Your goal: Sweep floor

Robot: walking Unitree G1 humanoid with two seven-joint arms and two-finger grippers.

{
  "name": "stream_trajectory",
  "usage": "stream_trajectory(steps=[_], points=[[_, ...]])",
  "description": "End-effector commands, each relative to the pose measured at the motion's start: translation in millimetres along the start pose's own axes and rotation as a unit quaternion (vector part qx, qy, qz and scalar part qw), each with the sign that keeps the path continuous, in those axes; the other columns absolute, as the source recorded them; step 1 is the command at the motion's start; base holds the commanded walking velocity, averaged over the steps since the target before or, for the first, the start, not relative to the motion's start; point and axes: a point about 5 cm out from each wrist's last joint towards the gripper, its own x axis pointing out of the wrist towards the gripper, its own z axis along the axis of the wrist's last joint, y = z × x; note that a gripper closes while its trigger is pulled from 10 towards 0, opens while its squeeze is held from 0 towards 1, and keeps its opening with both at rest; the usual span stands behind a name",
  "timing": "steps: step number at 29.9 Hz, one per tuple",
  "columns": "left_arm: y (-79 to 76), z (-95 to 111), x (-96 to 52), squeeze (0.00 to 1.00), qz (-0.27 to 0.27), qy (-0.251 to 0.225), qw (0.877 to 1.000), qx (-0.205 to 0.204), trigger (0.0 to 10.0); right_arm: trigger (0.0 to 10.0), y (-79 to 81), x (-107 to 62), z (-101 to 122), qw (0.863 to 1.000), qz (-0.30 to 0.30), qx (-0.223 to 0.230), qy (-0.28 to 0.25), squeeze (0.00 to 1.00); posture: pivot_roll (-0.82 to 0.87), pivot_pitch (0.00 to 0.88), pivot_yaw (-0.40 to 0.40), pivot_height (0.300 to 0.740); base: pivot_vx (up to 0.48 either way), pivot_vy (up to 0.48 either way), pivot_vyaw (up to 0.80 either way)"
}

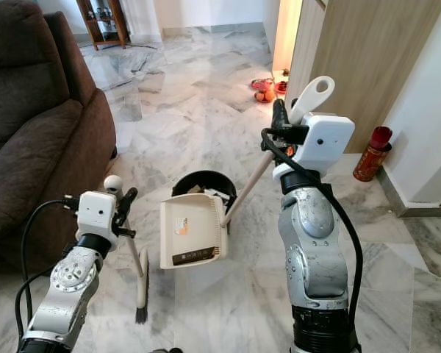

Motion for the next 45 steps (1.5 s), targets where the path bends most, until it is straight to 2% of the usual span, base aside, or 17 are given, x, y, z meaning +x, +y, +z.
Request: stream_trajectory(steps=[1, 36, 45], points=[[7.7, 8, 0.8, 0.00, 0.014, -0.025, 0.999, 0.014, 10.0, 10.0, 6.7, 3.2, 18, 0.999, 0.013, 0.010, -0.040, 0.00, 0.11, 0.068, 0.063, 0.740, 0.300, 0.000, 0.00], [11.6, 10, 2.4, 0.00, 0.025, -0.032, 0.999, 0.019, 10.0, 10.0, 11.7, 4.8, 21, 0.999, 0.025, 0.016, -0.046, 0.00, 0.12, 0.074, 0.060, 0.740, 0.321, 0.000, 0.03], [11.3, 10, 2.4, 0.00, 0.026, -0.034, 0.999, 0.019, 10.0, 10.0, 14.2, 5.1, 31, 0.996, 0.025, 0.025, -0.077, 0.00, 0.12, 0.071, 0.057, 0.740, 0.325, 0.000, 0.00]])
